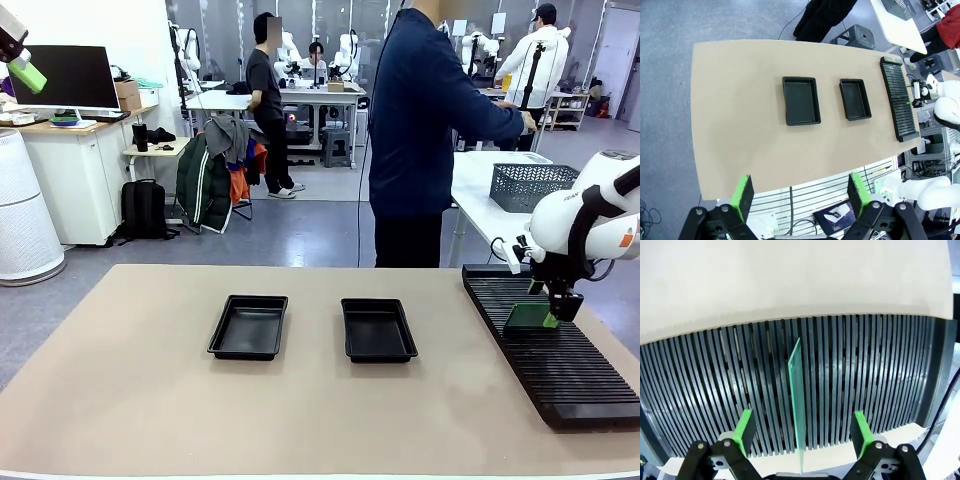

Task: Inspect and transfer BCBs to ESD trays.
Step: Pick up the Blank PCB from the PCB Rack and place it in the left ESD tray.

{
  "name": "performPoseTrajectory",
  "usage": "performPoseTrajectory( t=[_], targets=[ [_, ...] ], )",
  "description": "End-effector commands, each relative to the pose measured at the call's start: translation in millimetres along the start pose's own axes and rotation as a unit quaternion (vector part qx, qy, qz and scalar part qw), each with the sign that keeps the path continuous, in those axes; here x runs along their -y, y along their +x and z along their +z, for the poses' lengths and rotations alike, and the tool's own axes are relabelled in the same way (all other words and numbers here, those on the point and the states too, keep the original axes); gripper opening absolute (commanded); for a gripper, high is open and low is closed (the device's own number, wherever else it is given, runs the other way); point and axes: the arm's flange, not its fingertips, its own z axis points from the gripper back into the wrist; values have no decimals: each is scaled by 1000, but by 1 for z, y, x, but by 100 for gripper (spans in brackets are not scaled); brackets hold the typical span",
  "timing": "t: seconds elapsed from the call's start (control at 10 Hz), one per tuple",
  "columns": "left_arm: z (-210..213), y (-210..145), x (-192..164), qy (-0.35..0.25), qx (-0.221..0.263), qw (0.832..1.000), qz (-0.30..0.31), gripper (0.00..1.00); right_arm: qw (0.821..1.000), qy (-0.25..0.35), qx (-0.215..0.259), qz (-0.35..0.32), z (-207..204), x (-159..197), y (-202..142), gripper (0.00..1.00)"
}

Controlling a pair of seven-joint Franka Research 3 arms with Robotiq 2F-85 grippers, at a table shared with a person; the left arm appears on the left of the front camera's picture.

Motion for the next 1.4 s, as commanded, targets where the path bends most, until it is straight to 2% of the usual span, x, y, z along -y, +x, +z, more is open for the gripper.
performPoseTrajectory(
  t=[0.0, 0.7, 1.0, 1.3],
  targets=[
    [-1, -2, 0, -1, -1, 1000, 0, 100, 1000, 0, -6, 7, 0, 0, -1, 100],
    [-1, -2, 0, -1, -1, 1000, 0, 100, 1000, 0, -1, 3, 0, 0, 2, 100],
    [-1, -2, 0, -1, -1, 1000, 0, 100, 1000, 5, -2, 10, 1, 0, 1, 85],
    [-1, -2, 0, -1, -1, 1000, 0, 100, 1000, 6, -13, 9, -2, 2, 2, 59]
  ],
)
